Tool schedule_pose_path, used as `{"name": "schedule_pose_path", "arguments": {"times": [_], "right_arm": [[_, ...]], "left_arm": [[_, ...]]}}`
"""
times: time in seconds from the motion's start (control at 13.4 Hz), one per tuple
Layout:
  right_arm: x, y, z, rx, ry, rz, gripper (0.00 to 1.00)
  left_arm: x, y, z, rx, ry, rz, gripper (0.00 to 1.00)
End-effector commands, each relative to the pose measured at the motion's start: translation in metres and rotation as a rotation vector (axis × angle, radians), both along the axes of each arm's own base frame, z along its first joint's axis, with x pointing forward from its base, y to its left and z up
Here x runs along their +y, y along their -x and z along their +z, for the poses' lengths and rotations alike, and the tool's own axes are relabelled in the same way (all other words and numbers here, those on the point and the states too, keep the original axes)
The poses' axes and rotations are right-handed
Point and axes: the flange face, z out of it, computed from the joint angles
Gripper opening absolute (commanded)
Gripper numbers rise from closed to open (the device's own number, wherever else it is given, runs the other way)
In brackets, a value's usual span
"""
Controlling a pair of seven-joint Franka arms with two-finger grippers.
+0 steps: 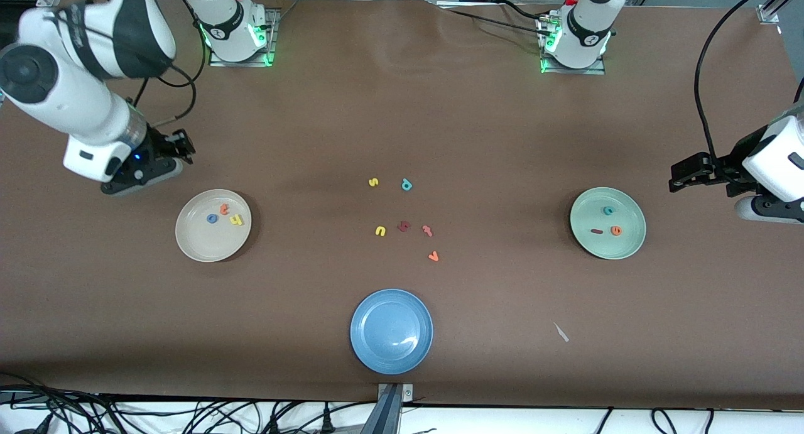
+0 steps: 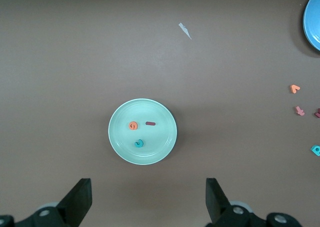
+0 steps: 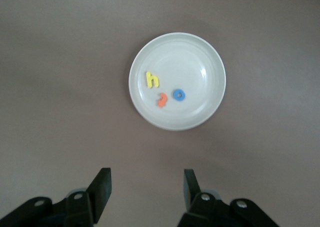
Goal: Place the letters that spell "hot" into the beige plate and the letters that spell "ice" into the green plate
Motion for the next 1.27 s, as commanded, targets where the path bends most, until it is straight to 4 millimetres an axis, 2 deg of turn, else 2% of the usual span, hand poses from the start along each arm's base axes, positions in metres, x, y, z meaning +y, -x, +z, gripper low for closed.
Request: {"name": "schedule_pose_path", "arguments": {"times": [0.0,0.22,0.3,0.37,0.45,0.52,0.82,0.97,1.12,1.2], "right_arm": [[0.005,0.003,0.058,0.019,-0.02,-0.054,0.67],[0.001,0.017,0.113,0.008,-0.039,-0.118,0.68],[-0.003,0.025,0.126,-0.004,-0.038,-0.147,0.84],[-0.026,0.024,0.131,-0.013,-0.042,-0.171,0.91],[-0.044,0.023,0.131,-0.013,-0.053,-0.19,1.0],[-0.049,0.023,0.133,-0.017,-0.056,-0.184,1.0],[-0.045,0.013,0.132,-0.068,-0.061,-0.212,1.0],[-0.04,-0.003,0.12,-0.071,-0.047,-0.215,1.0],[-0.036,-0.023,0.121,-0.076,-0.044,-0.202,1.0],[-0.037,-0.026,0.123,-0.081,-0.045,-0.197,1.0]], "left_arm": [[0.003,0.003,0.002,0.005,0.022,-0.014,1.0],[0.003,0.003,0.001,0.008,0.022,-0.013,1.0],[0.003,0.003,0.001,0.006,0.022,-0.013,1.0],[0.003,0.003,0.001,0.008,0.022,-0.013,1.0],[0.003,0.003,0.001,0.008,0.022,-0.013,1.0],[0.003,0.003,0.001,0.008,0.022,-0.013,1.0],[0.003,0.003,0.001,0.01,0.025,-0.011,1.0],[0.002,0.003,0.001,0.01,0.025,-0.013,1.0],[0.003,0.003,0.001,0.01,0.023,-0.011,1.0],[0.003,0.003,0.001,0.01,0.025,-0.011,1.0]]}}
